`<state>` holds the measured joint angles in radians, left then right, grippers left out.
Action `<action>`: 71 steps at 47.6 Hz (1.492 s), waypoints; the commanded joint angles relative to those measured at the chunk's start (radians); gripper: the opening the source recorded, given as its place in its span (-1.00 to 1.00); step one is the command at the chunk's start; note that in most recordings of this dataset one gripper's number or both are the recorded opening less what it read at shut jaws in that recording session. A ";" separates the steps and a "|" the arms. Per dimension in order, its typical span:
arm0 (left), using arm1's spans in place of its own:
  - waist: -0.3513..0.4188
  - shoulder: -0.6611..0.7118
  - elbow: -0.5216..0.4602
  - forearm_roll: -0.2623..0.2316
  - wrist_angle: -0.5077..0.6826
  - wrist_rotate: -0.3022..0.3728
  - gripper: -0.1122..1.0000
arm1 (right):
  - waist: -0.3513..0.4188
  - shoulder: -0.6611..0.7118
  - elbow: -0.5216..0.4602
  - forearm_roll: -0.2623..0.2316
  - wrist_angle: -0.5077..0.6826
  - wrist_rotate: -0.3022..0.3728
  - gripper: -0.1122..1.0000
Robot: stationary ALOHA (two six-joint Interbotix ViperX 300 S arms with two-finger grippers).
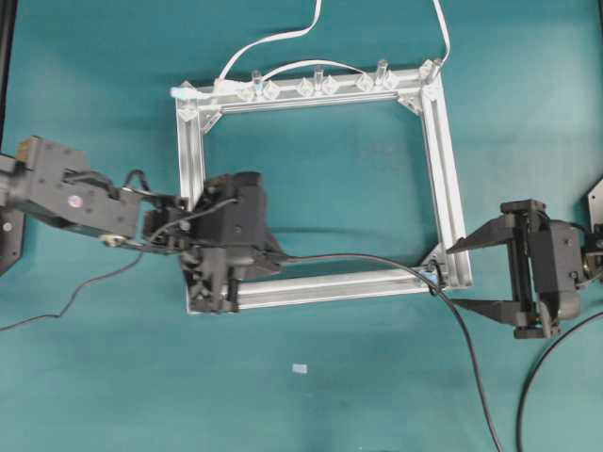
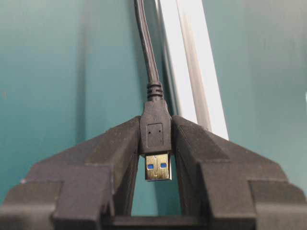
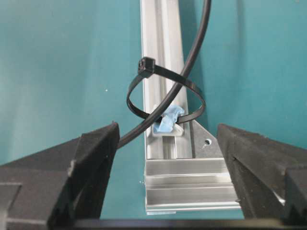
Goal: Insert the wire through the string loop located on the right side.
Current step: 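Pull the cable leftward through the loop with the left gripper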
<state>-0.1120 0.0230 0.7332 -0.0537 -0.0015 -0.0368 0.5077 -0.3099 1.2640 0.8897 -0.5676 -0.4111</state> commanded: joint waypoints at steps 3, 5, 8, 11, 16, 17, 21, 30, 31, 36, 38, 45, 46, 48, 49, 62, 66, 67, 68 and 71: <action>-0.002 -0.075 0.034 -0.002 0.028 -0.018 -0.40 | 0.000 -0.009 -0.005 -0.003 -0.009 0.002 0.82; -0.002 -0.091 0.048 -0.002 0.040 -0.021 -0.40 | 0.000 -0.008 -0.006 -0.002 -0.009 0.002 0.82; -0.002 -0.115 0.066 -0.002 0.058 -0.028 -0.40 | -0.002 -0.008 -0.005 -0.002 -0.011 0.002 0.82; -0.002 -0.138 0.086 -0.002 0.071 -0.034 -0.40 | -0.002 -0.006 -0.003 -0.003 -0.015 0.002 0.82; -0.005 -0.175 0.121 -0.002 0.081 -0.044 -0.40 | 0.000 -0.003 0.000 -0.003 -0.026 0.002 0.82; -0.005 -0.183 0.126 -0.002 0.081 -0.048 -0.40 | 0.000 -0.003 0.000 -0.003 -0.028 0.002 0.82; -0.011 -0.206 0.150 -0.002 0.089 -0.061 -0.40 | 0.000 -0.003 0.000 -0.003 -0.029 0.002 0.82; -0.040 -0.259 0.210 -0.002 0.164 -0.094 -0.40 | 0.000 -0.003 0.000 -0.003 -0.029 0.002 0.82; -0.046 -0.272 0.221 -0.002 0.183 -0.097 -0.40 | 0.000 -0.003 0.000 -0.003 -0.029 0.002 0.82; -0.060 -0.313 0.249 -0.002 0.236 -0.115 -0.40 | 0.000 -0.003 0.000 -0.003 -0.029 0.002 0.82; -0.063 -0.330 0.256 -0.002 0.250 -0.127 -0.40 | 0.000 -0.003 0.000 -0.002 -0.029 0.002 0.82; -0.081 -0.377 0.278 -0.002 0.281 -0.178 -0.40 | -0.002 -0.003 0.000 -0.003 -0.032 0.002 0.82; -0.084 -0.380 0.279 -0.002 0.285 -0.186 -0.40 | 0.000 -0.003 0.000 -0.003 -0.034 0.002 0.82; -0.092 -0.385 0.284 -0.002 0.295 -0.201 -0.40 | 0.000 -0.003 0.000 -0.003 -0.035 0.002 0.82; -0.097 -0.385 0.285 -0.002 0.301 -0.210 -0.40 | 0.000 -0.003 -0.002 -0.002 -0.037 0.002 0.82; -0.166 -0.328 0.314 -0.002 0.347 -0.319 -0.40 | 0.000 -0.003 -0.003 -0.003 -0.052 0.002 0.82; -0.172 -0.308 0.311 -0.002 0.348 -0.328 -0.40 | 0.000 -0.003 -0.005 -0.003 -0.054 0.002 0.82; -0.172 -0.304 0.310 -0.002 0.347 -0.328 -0.40 | 0.000 -0.003 -0.005 -0.003 -0.054 0.002 0.82; -0.172 -0.301 0.308 -0.002 0.347 -0.328 -0.40 | 0.000 -0.003 -0.005 -0.003 -0.054 0.002 0.82; -0.172 -0.296 0.305 -0.002 0.347 -0.327 -0.40 | 0.000 -0.003 -0.006 -0.002 -0.054 0.002 0.82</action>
<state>-0.2777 -0.2715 1.0538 -0.0537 0.3467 -0.3559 0.5077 -0.3099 1.2686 0.8897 -0.6121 -0.4111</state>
